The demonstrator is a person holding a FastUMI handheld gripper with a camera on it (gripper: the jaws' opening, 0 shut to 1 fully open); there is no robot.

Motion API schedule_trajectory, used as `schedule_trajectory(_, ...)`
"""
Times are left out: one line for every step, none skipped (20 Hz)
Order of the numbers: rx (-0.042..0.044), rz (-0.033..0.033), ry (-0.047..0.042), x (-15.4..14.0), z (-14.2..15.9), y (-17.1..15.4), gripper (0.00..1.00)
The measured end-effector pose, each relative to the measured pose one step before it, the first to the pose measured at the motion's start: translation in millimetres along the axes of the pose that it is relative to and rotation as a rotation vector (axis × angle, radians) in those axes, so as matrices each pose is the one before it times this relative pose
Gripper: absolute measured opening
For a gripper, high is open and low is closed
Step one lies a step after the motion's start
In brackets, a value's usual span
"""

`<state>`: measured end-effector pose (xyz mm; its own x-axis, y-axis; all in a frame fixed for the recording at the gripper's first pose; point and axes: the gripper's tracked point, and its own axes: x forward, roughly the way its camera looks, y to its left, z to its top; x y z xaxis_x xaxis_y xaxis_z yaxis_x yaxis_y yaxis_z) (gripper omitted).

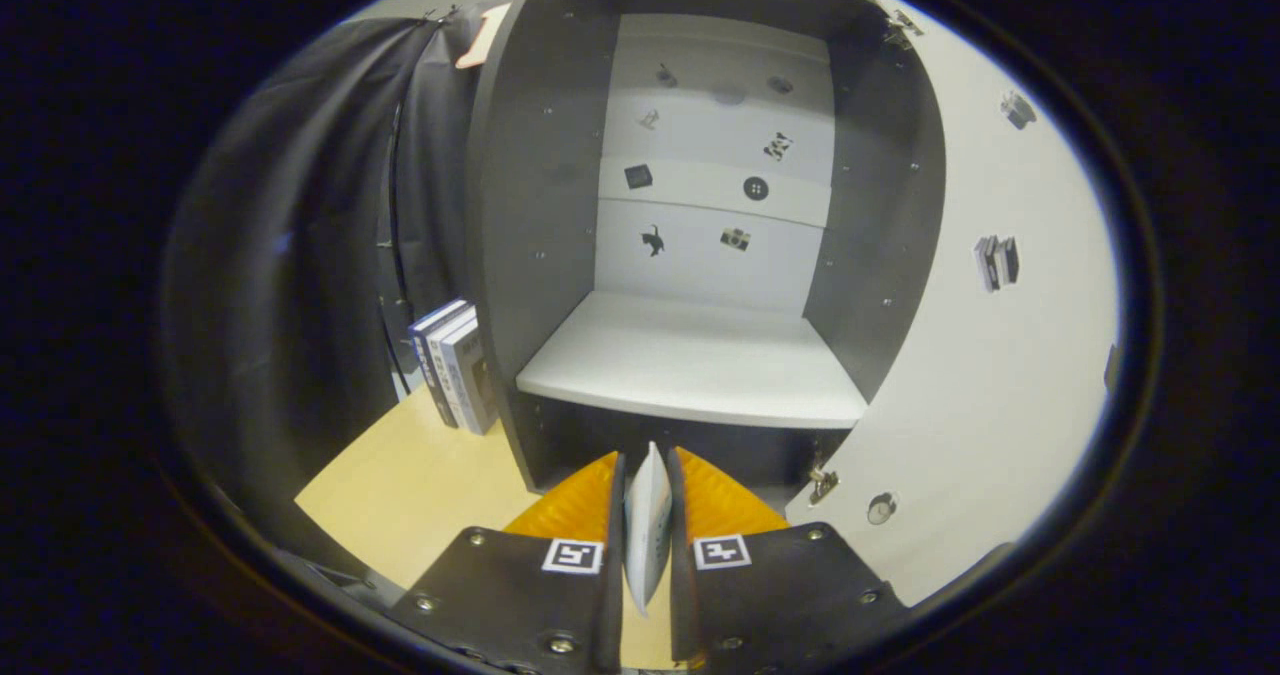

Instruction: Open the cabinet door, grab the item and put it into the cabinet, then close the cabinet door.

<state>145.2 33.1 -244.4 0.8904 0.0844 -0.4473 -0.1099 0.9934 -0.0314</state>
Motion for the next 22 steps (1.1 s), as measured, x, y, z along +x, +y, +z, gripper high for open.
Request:
schedule_trajectory(0.00474, -0.00579, -0.01077, 3.03, 9.05, -3.96, 0.19)
schedule_trajectory(0.00726, -0.00004, -0.01167, 3.68, 8.58, -2.25, 0.19)
schedule_trajectory(0.01072, 0.00067, -0.01354, 4.21, 9.5, -2.14, 0.19)
schedule_trajectory(0.01112, -0.00069, -0.00969, 5.19, 7.99, -1.62, 0.19)
schedule_trajectory(0.01466, 0.00257, -0.00771, 6.41, 8.1, -1.2, 0.19)
schedule_trajectory(0.01496, 0.00342, -0.00218, 6.31, 5.59, -0.92, 0.19)
schedule_trajectory(0.01468, 0.00353, -0.00401, 7.4, 2.97, -1.0, 0.19)
schedule_trajectory(0.01231, 0.00157, 0.00473, 6.91, 2.2, -1.6, 0.19)
schedule_trajectory(0.0083, -0.00042, 0.00315, 8.05, 2.54, -1.62, 0.19)
schedule_trajectory(0.00394, -0.00197, 0.00039, 8.51, 3.18, -2.18, 0.19)
schedule_trajectory(0.00426, -0.00394, 0.00765, 7.55, 2.09, -2.37, 0.19)
schedule_trajectory(0.00734, 0.00029, 0.01558, 8.2, 0.03, -1.6, 0.19)
schedule_trajectory(0.01186, -0.00088, 0.00312, 6.71, 2.52, -1.5, 0.19)
schedule_trajectory(0.00358, -0.00401, 0.01024, 8.64, 1.52, -2.31, 0.19)
schedule_trajectory(0.00032, -0.00462, 0.01821, 7.47, -0.26, -2.5, 0.19)
schedule_trajectory(0.00386, -0.00369, 0.02306, 7.9, -1.5, -2.54, 0.19)
schedule_trajectory(0.00121, 0.00121, 0.03617, 7.26, -3.33, -0.7, 0.19)
schedule_trajectory(0.00214, -0.00323, 0.02663, 9.02, -2.53, -1.49, 0.19)
schedule_trajectory(0.00237, -0.00598, 0.01831, 8.16, -1.04, -2.26, 0.19)
schedule_trajectory(0.00295, -0.0076, 0.03131, 6.55, -4.35, -2.28, 0.19)
schedule_trajectory(0.00586, -0.00167, 0.02365, 6.15, -2.86, -1.27, 0.19)
schedule_trajectory(0.00267, -0.00278, 0.02335, 7.97, -2.58, -1.4, 0.19)
